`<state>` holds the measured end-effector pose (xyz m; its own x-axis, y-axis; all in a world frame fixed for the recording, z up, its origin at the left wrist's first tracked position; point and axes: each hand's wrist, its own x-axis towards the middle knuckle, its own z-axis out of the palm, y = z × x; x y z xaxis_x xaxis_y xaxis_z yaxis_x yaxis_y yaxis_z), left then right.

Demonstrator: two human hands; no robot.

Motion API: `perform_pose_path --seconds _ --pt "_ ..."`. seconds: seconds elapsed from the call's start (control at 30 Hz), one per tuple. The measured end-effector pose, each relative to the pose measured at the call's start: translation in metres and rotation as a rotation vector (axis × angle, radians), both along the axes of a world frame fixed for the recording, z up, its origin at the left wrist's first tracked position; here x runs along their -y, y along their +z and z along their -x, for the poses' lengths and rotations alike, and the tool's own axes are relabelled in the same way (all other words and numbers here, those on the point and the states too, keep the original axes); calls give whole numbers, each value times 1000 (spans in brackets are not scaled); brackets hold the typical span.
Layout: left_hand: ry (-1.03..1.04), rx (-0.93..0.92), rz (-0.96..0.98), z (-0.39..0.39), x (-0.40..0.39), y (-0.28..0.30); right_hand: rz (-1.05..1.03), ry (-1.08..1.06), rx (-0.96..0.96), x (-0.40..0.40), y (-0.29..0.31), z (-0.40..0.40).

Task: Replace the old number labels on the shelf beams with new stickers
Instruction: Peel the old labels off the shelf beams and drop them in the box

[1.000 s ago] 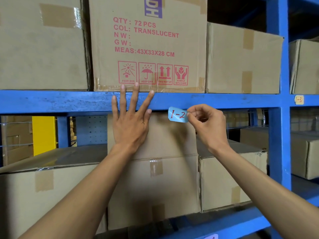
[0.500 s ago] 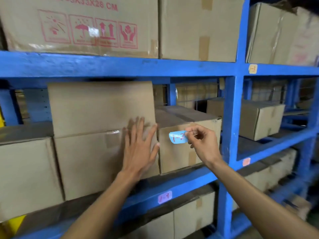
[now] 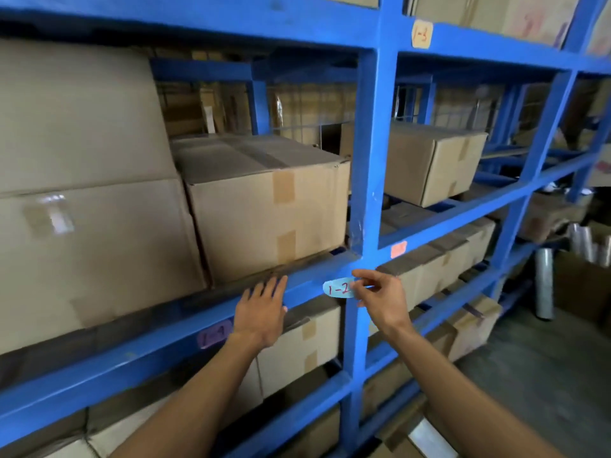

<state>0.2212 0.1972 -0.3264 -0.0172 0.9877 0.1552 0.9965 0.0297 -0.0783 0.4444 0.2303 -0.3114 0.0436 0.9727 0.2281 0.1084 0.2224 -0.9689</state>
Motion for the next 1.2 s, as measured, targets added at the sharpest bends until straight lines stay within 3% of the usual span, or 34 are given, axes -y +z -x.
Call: perform_pose_path --seconds 0.37,0.5,0.6,0.73,0.83,1.2 --pt "104 -52 -270 -16 -4 -28 182 49 -83 -17 -58 -36" --pt "200 83 -359 -33 -6 -38 225 9 -100 -19 -78 -55" --pt "48 158 -383 -53 -16 -57 272 -51 -111 -24 -98 -79" --pt "-300 185 -177 -96 -44 -105 323 -173 -84 -34 -132 -116" --pt "-477 310 49 -120 -66 -153 393 -292 -71 -40 -160 -143" --pt "-623 387 440 -197 -174 -271 649 -597 -36 -55 -291 -215"
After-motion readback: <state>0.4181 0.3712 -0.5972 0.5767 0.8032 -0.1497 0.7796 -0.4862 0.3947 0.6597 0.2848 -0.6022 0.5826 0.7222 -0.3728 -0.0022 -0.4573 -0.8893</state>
